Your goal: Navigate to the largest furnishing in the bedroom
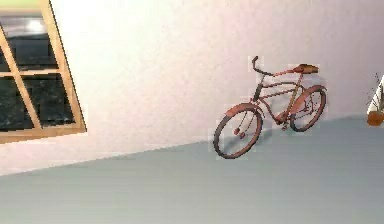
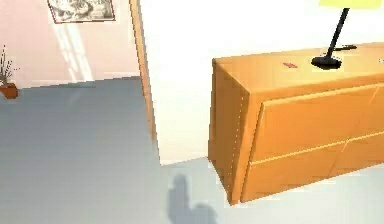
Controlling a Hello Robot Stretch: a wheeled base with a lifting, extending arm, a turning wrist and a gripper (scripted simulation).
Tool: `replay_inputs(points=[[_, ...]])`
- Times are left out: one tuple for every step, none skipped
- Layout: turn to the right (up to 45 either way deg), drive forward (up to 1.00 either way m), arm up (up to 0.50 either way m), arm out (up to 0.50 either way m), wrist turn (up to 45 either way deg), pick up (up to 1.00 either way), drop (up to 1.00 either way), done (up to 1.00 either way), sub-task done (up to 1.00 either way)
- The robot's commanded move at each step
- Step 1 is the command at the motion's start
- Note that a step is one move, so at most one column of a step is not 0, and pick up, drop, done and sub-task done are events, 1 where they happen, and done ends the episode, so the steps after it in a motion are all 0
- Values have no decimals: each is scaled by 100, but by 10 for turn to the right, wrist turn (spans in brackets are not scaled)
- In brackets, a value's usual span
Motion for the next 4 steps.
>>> replay_inputs(points=[[450,0,0,0,0,0,0,0,0],[270,0,0,0,0,0,0,0,0],[0,10,0,0,0,0,0,0,0],[-450,0,0,0,0,0,0,0,0]])
